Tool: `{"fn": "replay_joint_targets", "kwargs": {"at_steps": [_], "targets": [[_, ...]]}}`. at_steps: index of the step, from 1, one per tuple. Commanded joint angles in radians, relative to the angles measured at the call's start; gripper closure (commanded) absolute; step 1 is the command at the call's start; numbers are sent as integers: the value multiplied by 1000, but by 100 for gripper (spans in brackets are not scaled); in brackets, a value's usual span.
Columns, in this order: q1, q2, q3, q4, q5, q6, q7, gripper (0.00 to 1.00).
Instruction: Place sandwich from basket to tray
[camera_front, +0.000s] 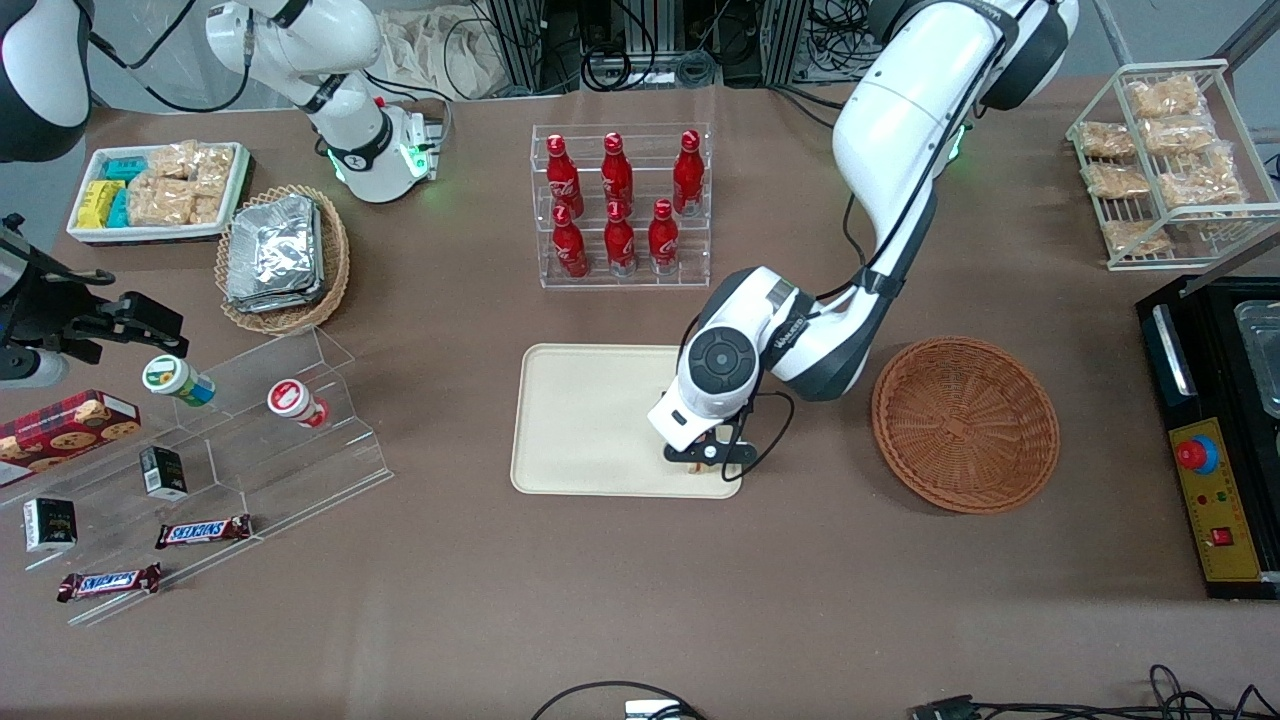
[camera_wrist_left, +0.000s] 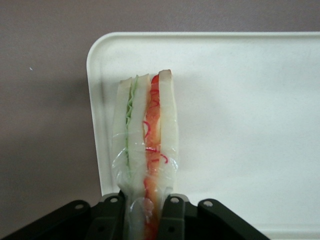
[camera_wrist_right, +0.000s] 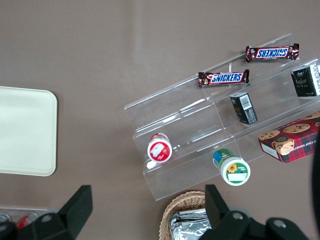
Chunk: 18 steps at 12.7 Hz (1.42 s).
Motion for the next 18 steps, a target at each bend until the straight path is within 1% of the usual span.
{"fn": "replay_joint_targets", "kwargs": {"at_steps": [1, 2, 5, 6, 9, 11, 14, 16, 17, 18], "targets": [[-12, 12, 10, 32, 9, -13, -11, 29], [-10, 11, 10, 32, 11, -13, -6, 0], [-10, -6, 11, 34, 15, -27, -17, 0], [-10, -29, 14, 34, 17, -32, -17, 0], [26, -151, 17, 23, 17, -153, -20, 0], [60, -289, 30, -84, 17, -151, -40, 0], [158, -537, 30, -275, 6, -159, -26, 0], [201, -660, 33, -386, 11, -162, -21, 0], [238, -708, 33, -428, 11, -164, 17, 0], [255, -751, 42, -458, 8, -190, 102, 0]]}}
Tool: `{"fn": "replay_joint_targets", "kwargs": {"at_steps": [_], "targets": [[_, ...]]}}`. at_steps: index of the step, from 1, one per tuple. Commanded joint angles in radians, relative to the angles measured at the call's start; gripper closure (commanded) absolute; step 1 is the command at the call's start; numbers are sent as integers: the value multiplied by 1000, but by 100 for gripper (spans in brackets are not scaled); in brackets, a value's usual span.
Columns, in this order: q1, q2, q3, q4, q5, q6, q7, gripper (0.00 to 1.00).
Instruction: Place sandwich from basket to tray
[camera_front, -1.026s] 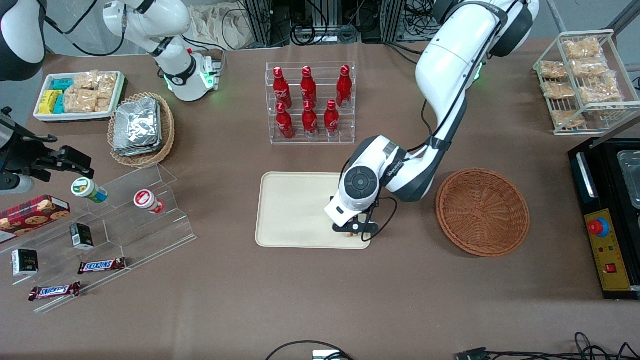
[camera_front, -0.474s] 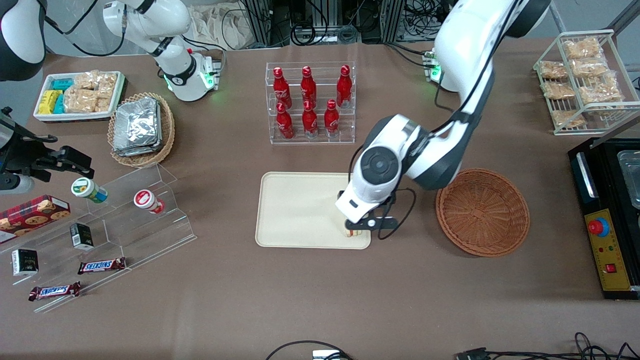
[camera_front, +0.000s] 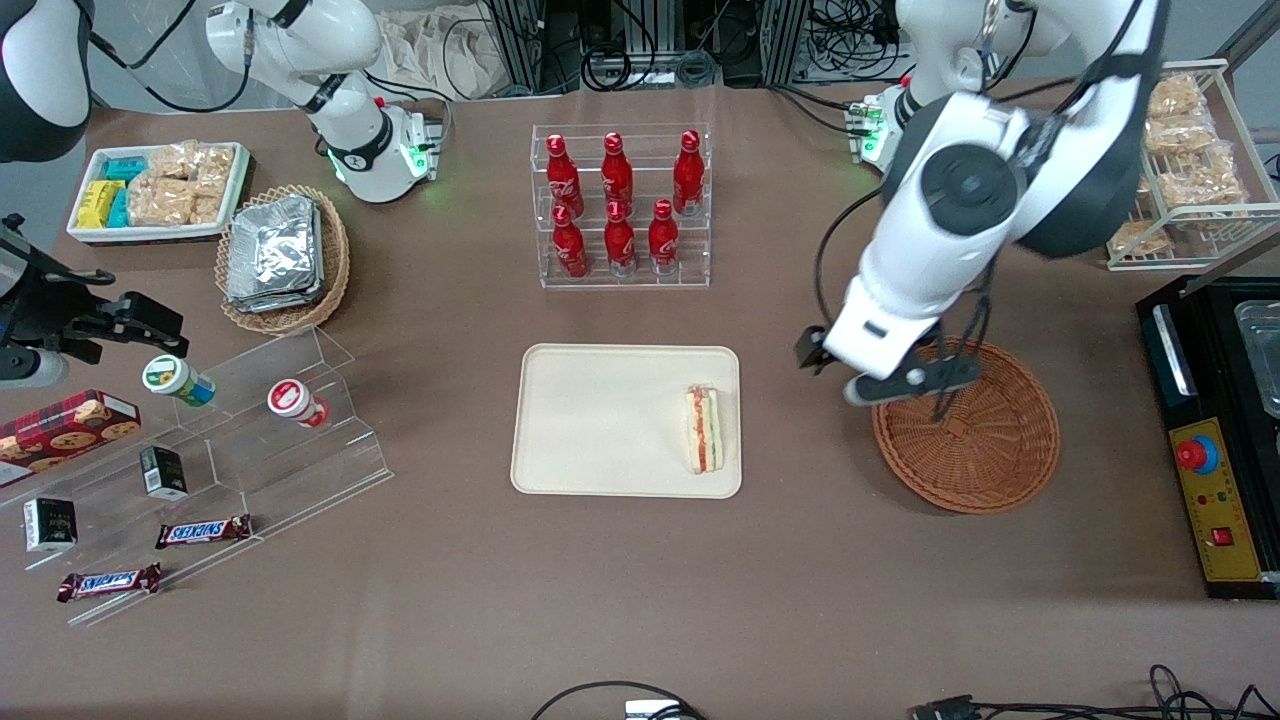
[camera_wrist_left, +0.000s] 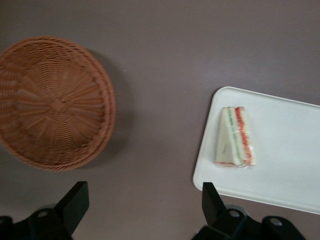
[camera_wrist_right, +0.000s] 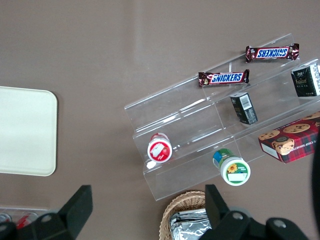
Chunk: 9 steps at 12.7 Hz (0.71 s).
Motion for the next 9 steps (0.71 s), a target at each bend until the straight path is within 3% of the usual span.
{"fn": "replay_joint_targets", "kwargs": {"at_steps": [1, 5, 9], "targets": [[51, -155, 55, -144, -2, -51, 169, 0], [54, -210, 296, -112, -7, -198, 528, 0], [88, -143, 328, 7, 5, -225, 637, 0]]}}
